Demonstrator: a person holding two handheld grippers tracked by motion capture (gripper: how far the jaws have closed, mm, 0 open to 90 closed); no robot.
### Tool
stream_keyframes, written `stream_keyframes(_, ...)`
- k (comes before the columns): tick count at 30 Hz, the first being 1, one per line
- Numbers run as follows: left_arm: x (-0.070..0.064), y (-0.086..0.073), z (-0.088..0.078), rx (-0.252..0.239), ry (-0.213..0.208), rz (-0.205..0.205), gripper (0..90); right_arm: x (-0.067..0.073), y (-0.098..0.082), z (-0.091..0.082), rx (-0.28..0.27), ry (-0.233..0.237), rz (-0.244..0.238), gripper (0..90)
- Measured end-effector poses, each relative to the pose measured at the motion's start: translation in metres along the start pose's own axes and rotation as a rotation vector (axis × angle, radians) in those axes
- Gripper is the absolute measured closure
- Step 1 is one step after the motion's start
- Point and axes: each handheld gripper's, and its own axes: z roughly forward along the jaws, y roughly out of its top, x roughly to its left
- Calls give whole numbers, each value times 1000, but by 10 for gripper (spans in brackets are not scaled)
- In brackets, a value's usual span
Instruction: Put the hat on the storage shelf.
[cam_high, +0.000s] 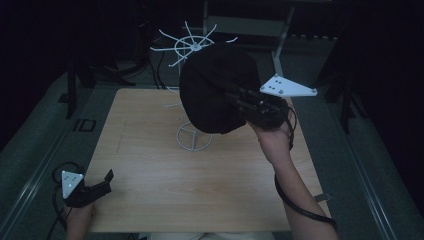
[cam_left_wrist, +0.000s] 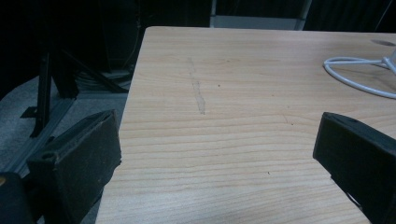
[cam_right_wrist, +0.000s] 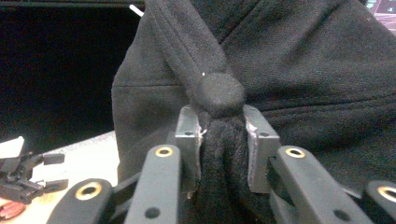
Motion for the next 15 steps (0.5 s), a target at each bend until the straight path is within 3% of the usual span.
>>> stream_keyframes(7, 0, 0, 0, 0, -2, -4, 15, 3, -5, -3, 27, -9, -32, 496)
stream_keyframes(15, 0, 0, 0, 0, -2, -5, 15, 0, -16, -18, -1, -29, -22, 302)
